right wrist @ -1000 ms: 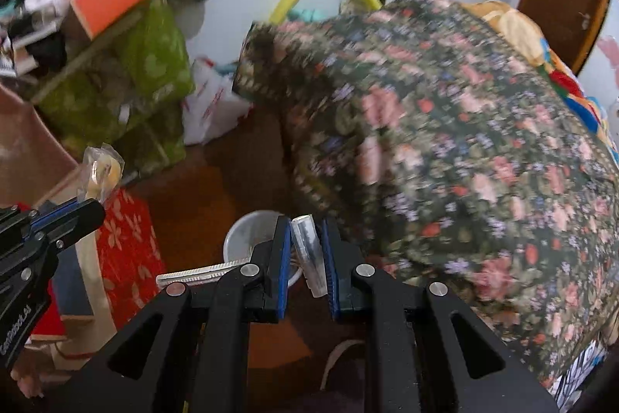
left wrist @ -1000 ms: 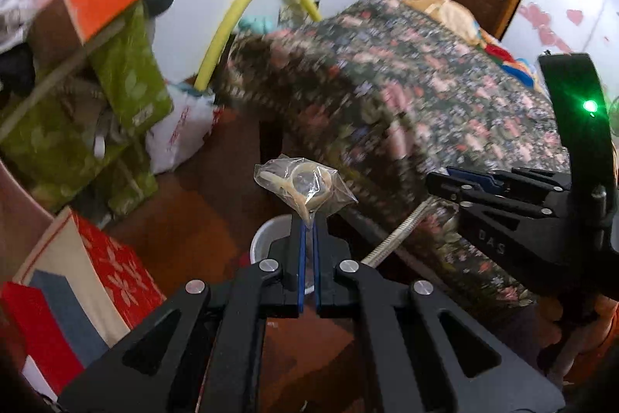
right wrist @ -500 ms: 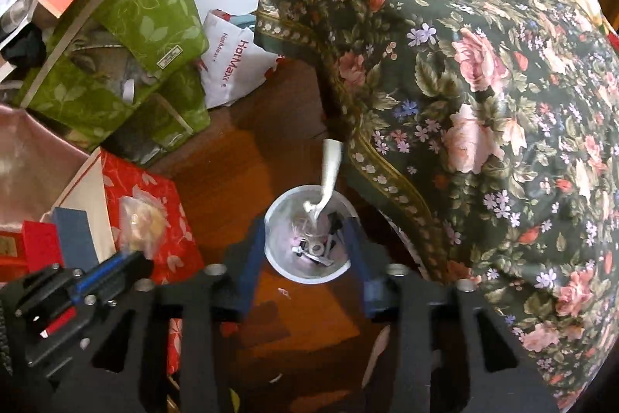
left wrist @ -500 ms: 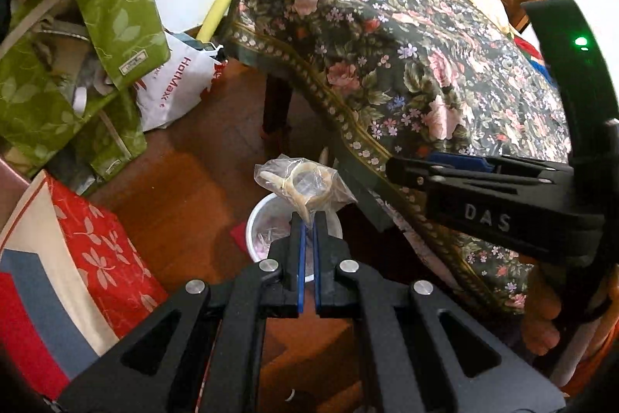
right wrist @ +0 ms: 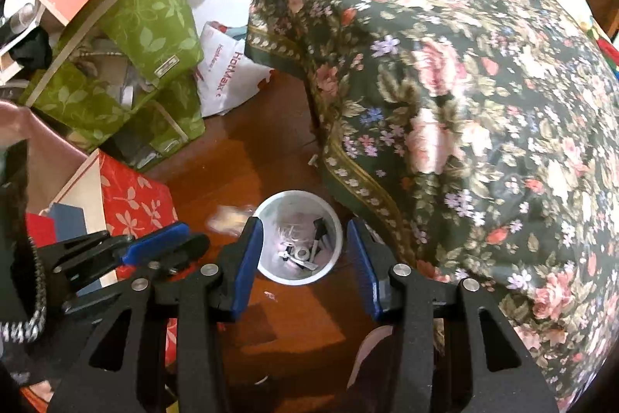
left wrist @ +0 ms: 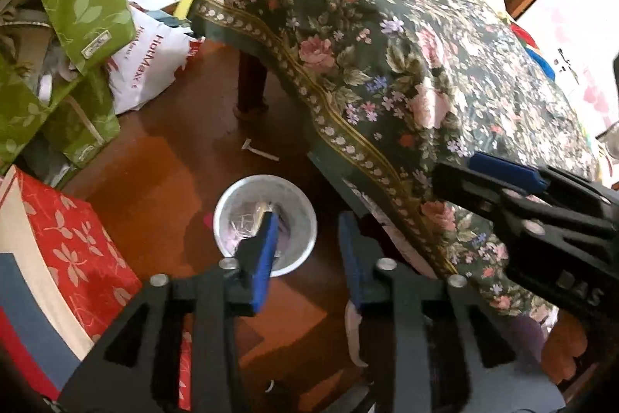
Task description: Collect trash
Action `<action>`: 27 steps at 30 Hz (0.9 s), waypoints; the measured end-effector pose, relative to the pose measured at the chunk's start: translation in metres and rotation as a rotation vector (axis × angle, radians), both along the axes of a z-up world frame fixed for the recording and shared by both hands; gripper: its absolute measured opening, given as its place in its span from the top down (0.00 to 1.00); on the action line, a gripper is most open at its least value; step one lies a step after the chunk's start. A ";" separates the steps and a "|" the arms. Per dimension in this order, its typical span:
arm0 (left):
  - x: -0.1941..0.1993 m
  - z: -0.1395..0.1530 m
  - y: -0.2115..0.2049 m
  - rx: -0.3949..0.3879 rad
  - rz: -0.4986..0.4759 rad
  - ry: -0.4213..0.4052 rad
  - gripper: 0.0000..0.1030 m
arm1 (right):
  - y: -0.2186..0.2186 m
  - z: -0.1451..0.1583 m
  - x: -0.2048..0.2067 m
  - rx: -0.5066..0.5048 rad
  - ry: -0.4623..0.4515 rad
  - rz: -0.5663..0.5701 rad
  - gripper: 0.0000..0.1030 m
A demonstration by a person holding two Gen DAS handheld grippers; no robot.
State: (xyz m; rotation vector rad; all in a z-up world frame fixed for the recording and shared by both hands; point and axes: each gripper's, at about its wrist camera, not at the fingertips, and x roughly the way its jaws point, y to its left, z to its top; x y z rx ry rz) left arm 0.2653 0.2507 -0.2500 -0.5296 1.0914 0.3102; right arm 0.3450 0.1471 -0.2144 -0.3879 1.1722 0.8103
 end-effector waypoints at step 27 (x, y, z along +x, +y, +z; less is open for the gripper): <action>-0.112 0.219 -0.119 0.311 -0.157 -0.454 0.69 | -0.154 0.179 -0.127 0.282 -0.458 -0.169 0.59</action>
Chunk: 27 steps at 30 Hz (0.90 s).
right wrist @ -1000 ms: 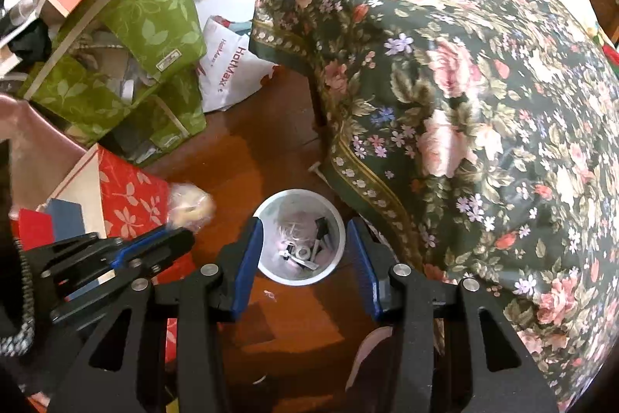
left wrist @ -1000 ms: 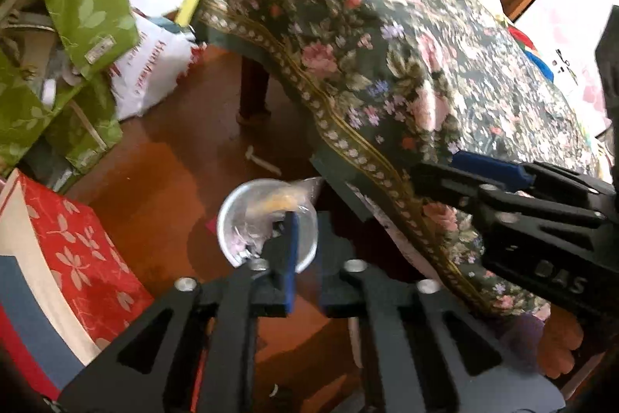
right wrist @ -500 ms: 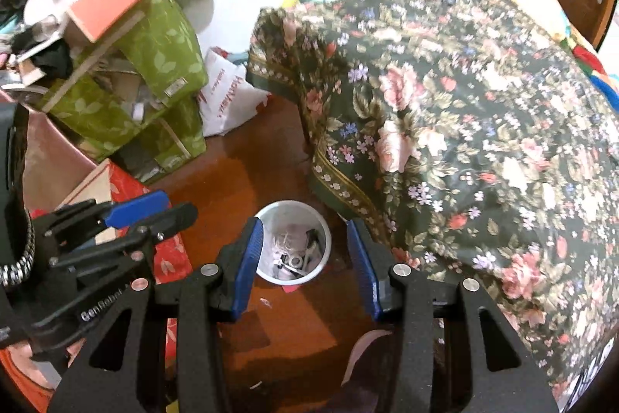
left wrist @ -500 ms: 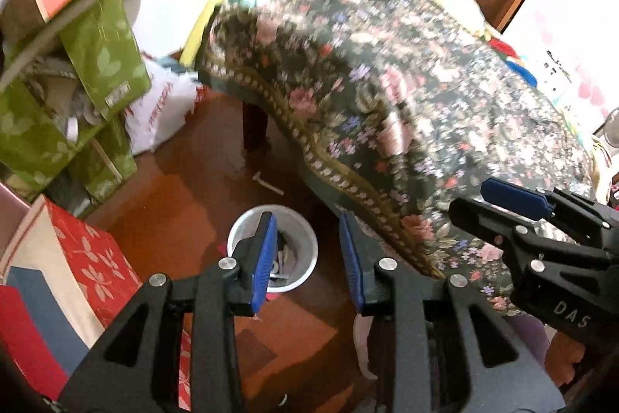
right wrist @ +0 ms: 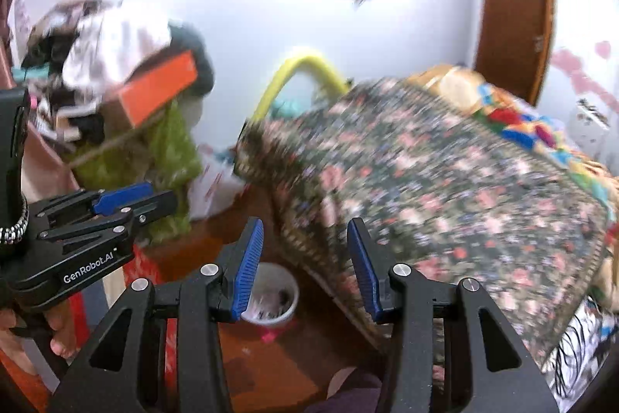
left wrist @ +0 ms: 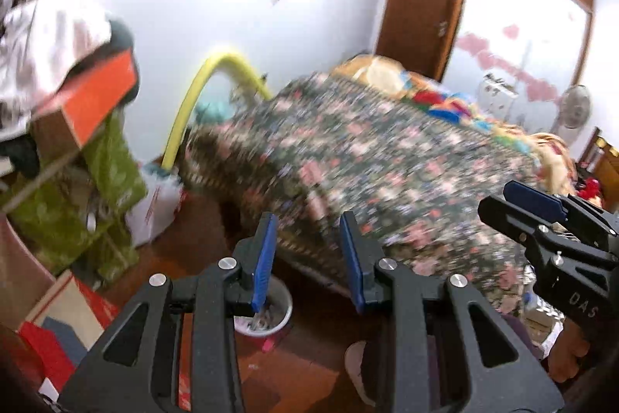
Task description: Collect trash
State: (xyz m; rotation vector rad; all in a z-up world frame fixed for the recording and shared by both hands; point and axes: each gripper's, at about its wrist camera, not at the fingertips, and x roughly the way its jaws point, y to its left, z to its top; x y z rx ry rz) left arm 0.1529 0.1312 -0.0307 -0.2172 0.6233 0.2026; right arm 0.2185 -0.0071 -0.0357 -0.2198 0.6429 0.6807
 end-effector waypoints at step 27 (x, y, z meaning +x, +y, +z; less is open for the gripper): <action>-0.129 0.052 -0.106 0.135 -0.195 -0.263 0.17 | -0.110 0.051 -0.151 0.180 -0.243 -0.388 0.00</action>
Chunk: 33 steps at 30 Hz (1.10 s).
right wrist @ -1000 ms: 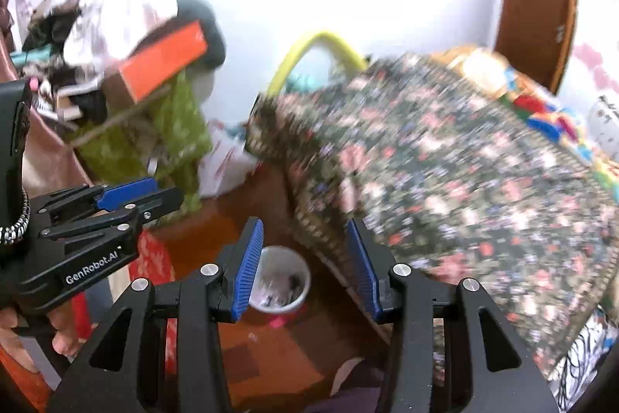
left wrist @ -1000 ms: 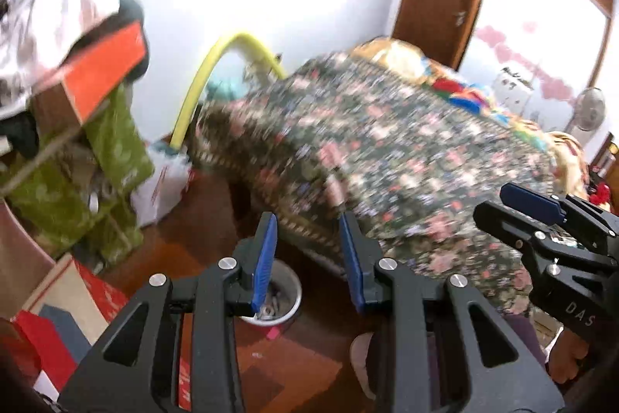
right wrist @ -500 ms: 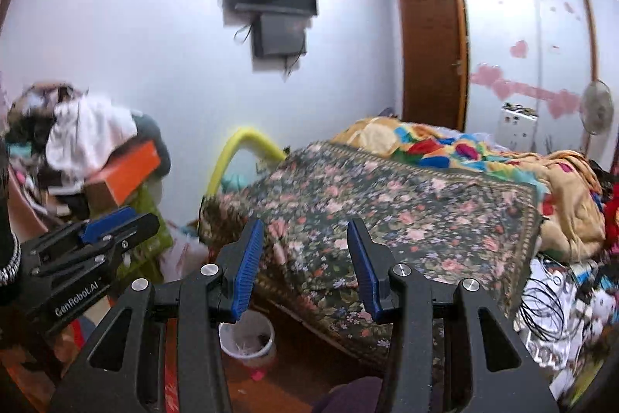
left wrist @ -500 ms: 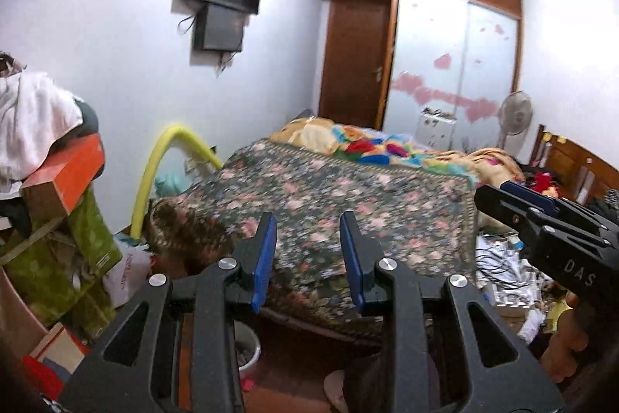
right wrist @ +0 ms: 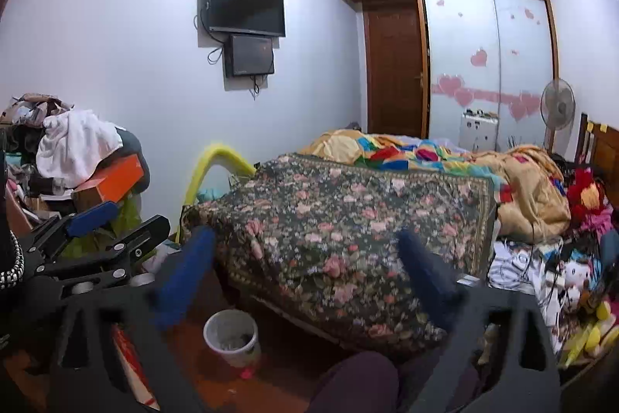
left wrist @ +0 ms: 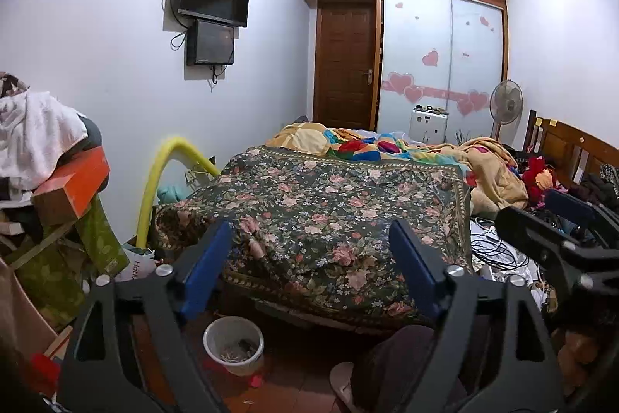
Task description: Collect trash
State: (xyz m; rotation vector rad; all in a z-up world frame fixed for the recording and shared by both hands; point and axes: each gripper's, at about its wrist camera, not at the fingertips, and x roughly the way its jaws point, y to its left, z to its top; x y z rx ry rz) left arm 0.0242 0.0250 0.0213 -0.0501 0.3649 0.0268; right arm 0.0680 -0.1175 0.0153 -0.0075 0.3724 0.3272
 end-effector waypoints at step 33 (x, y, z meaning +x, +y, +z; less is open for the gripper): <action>-0.001 -0.012 0.008 0.014 -0.014 0.033 0.15 | -0.012 -0.009 -0.010 -0.007 0.036 -0.076 0.00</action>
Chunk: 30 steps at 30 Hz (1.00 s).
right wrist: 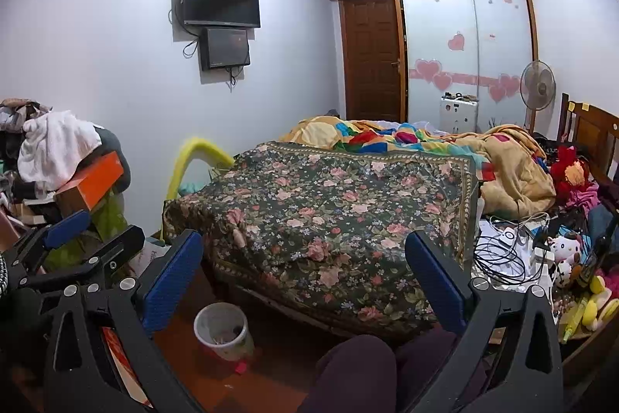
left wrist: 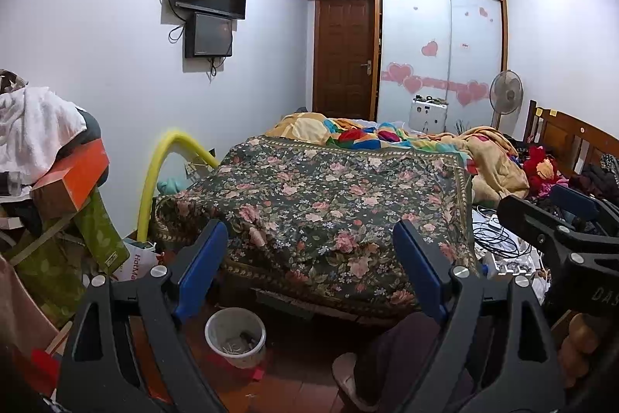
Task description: Collect trash
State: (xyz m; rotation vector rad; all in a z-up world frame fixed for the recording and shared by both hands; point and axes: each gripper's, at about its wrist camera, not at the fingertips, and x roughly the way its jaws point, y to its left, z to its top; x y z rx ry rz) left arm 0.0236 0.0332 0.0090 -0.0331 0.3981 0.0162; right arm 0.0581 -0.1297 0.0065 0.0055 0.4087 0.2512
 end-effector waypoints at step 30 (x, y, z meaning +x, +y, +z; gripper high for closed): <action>-0.005 -0.008 0.005 -0.031 0.022 -0.002 0.06 | -0.003 0.000 0.005 -0.026 0.005 0.021 0.00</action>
